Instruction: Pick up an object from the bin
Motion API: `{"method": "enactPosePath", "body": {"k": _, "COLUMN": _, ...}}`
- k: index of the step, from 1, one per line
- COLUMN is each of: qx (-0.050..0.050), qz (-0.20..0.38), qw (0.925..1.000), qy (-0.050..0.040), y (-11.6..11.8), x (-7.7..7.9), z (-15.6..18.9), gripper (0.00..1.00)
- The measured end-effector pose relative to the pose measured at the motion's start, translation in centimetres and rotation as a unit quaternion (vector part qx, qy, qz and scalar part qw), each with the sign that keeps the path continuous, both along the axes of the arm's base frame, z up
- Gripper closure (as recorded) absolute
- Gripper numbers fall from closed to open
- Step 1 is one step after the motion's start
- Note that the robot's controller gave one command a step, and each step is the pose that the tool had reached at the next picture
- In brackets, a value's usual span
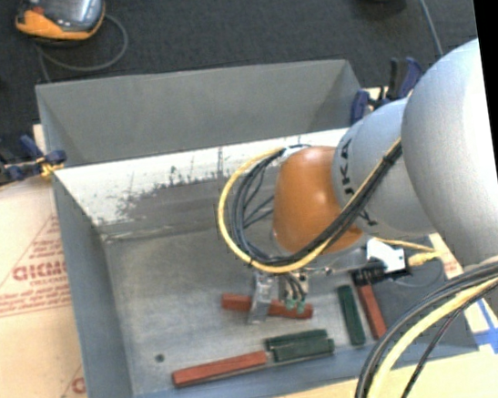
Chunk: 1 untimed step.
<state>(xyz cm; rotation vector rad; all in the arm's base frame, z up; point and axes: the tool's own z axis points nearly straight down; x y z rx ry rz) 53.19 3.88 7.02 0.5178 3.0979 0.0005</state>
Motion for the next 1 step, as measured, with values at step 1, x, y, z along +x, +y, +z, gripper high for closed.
{"method": "enactPosePath", "body": {"k": 1, "qx": 0.000, "qz": 0.049, "qw": 0.9988, "qy": -0.0046, "y": 1.19, "x": -1.02, "z": 12.99, "gripper": 1.00}}
